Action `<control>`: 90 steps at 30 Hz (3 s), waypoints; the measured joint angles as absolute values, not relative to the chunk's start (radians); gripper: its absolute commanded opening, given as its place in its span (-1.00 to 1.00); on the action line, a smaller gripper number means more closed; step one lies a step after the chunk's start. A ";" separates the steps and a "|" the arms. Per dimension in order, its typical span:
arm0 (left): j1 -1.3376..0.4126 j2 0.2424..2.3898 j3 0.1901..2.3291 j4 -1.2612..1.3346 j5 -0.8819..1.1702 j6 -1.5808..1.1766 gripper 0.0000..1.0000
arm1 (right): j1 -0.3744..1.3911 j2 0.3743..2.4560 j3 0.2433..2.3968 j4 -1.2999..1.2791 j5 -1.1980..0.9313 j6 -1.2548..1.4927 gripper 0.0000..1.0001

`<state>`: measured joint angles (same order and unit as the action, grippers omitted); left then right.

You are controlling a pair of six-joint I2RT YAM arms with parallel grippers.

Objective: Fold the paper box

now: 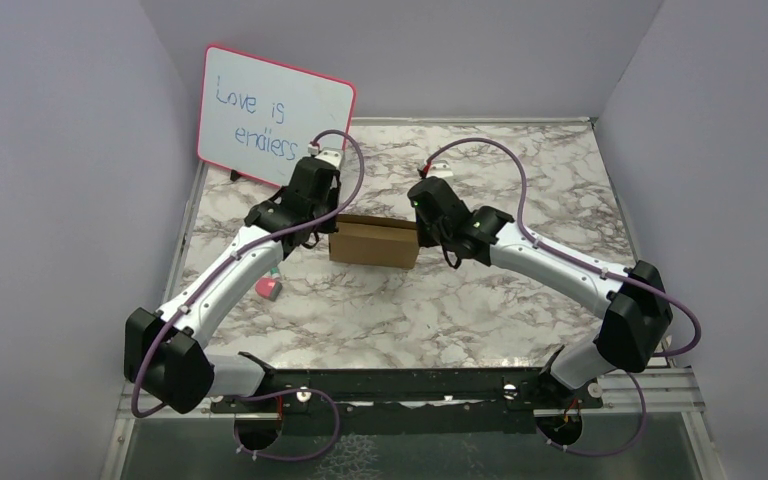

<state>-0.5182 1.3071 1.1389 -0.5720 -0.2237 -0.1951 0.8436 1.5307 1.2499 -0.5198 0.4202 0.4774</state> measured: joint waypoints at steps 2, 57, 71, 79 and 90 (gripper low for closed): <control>-0.500 1.307 1.139 -0.573 -0.204 -0.182 -0.49 | 0.844 1.531 1.250 -0.517 0.417 0.477 -0.98; -0.445 1.287 1.227 -0.840 0.033 -0.032 -0.52 | 0.845 1.552 1.273 -0.507 0.384 0.444 -0.98; -0.444 1.338 1.228 -0.840 -0.013 -0.018 -0.57 | 0.845 1.552 1.273 -0.502 0.372 0.444 -0.98; -0.441 1.348 1.228 -0.840 -0.040 -0.017 -0.64 | 0.845 1.552 1.273 -0.502 0.372 0.444 -0.98; -0.439 1.352 1.228 -0.840 -0.014 -0.014 -1.00 | 0.845 1.552 1.273 -0.502 0.371 0.444 -0.98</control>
